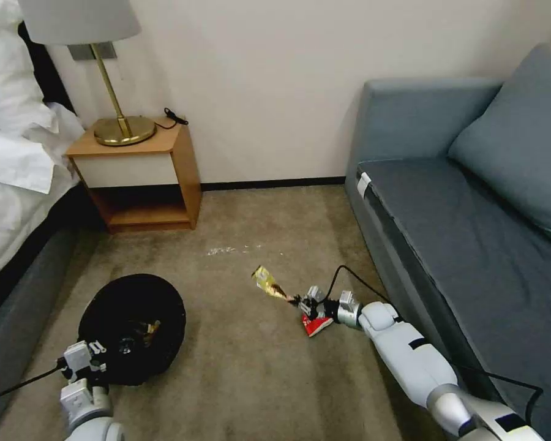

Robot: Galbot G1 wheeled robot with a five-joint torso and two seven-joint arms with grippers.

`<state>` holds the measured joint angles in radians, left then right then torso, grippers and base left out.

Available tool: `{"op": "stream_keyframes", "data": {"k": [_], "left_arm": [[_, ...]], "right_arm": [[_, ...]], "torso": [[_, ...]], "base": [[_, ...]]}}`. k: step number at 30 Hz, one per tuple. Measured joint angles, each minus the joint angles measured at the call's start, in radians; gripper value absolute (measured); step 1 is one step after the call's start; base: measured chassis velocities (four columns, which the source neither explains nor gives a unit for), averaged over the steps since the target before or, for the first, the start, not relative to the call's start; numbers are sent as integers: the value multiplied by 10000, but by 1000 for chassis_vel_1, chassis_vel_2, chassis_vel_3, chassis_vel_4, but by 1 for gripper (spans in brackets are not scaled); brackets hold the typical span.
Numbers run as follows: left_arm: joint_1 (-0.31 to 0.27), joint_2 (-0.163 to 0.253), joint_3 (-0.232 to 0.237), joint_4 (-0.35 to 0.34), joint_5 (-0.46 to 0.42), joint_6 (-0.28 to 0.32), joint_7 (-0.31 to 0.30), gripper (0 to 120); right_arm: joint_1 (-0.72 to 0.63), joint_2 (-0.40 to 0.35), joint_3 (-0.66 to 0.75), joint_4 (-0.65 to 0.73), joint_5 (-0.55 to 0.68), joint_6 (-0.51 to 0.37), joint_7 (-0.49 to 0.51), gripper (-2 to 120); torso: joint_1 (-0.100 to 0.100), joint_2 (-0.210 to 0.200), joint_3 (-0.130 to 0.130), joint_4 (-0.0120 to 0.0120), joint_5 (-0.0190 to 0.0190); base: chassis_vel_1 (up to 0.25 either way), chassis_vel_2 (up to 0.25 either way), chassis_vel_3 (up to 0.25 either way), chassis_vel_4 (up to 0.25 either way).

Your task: Pick up the trash bin, then pick up the garbage on the floor and place it into the trash bin.

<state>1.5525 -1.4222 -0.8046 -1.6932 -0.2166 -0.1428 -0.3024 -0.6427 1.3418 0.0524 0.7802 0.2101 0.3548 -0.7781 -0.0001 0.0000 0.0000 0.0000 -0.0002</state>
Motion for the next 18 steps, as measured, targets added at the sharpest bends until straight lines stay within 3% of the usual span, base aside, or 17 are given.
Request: {"op": "stream_keyframes", "data": {"k": [11,18], "left_arm": [[115,10,113,-428,-187,-55,292,3],[-274,85,246,-586,-380,186,327,3]], "right_arm": [[35,796,-1053,1852,3091,-874,683,0],[121,1364,-2089,2756,4308,-1960,-385,0]], "torso": [[0,0,0,1,0],[0,0,0,2,0]], "base": [[0,0,0,0],[0,0,0,0]]}}
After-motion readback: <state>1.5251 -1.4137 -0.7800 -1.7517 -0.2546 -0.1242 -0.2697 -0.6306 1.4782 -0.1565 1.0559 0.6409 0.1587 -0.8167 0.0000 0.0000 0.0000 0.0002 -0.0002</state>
